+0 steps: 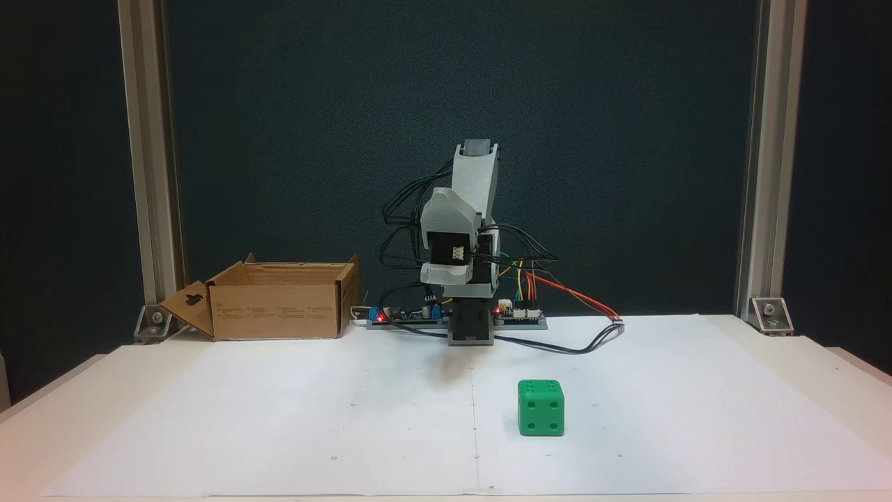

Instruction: Grasp a green dice and put it in the bin.

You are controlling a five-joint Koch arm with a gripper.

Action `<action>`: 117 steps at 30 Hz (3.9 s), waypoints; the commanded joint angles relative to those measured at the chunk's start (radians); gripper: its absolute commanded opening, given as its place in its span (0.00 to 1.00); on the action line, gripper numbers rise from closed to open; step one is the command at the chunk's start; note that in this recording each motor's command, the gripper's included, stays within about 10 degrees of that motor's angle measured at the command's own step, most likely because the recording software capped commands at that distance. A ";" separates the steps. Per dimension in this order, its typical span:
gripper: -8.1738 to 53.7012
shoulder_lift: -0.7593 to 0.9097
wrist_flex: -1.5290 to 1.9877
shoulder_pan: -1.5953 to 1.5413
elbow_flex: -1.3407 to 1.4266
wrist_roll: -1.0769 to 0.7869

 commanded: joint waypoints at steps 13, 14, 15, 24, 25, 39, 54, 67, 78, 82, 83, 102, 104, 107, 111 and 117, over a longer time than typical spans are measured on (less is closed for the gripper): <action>0.84 0.109 0.259 -0.158 0.049 0.005; 0.84 0.109 0.258 -0.158 0.049 0.005; 0.84 0.109 0.253 -0.156 0.048 0.005; 0.81 0.109 0.216 -0.167 -0.044 -0.003; 0.81 0.109 0.242 -0.164 -0.069 -0.005; 0.86 0.109 1.133 -0.204 -0.578 0.035; 0.83 -0.063 1.875 -0.216 -1.143 0.173; 0.83 -0.448 2.261 -0.216 -1.557 0.230; 0.83 -0.563 2.261 -0.282 -1.594 0.276; 0.83 -0.563 2.253 -0.324 -1.594 0.308; 0.83 -0.563 2.247 -0.334 -1.594 0.316; 0.86 -0.735 2.246 -0.419 -1.638 0.376; 0.86 -0.755 2.249 -0.419 -1.646 0.376; 0.86 -0.787 2.353 -0.411 -1.713 0.376; 0.87 -0.839 2.508 -0.407 -1.827 0.374; 0.87 -0.881 2.505 -0.399 -1.848 0.376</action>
